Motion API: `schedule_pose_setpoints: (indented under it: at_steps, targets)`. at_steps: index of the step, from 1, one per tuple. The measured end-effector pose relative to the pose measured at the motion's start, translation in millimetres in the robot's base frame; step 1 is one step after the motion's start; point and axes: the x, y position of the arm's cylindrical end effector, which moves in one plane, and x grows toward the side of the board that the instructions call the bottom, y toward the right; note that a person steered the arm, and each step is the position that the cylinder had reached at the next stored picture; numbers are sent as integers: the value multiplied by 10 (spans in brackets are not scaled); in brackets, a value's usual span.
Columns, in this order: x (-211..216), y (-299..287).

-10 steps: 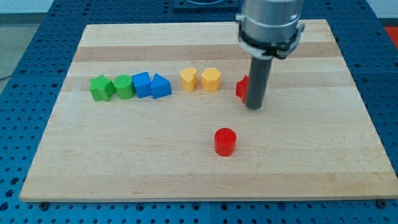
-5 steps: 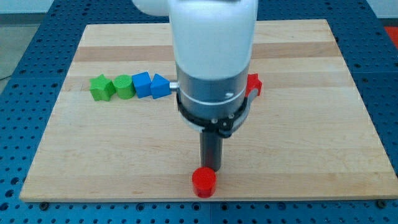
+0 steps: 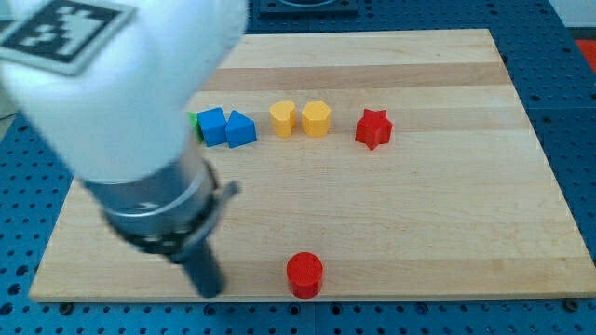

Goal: Move red circle towards center right

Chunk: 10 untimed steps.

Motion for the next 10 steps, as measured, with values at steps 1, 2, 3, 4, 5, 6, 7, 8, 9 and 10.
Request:
schedule_pose_setpoints:
  at_steps: [1,2,3,4,5,6,7,8,9,10]
  targets:
    - [-26,1021]
    - [-141,1439]
    - [-87,1428]
    - [-2,1531]
    - [-125,1729]
    - [-327,1788]
    - [-203,1806]
    - [-276,1990]
    - [-773,2050]
    - [-910,2043]
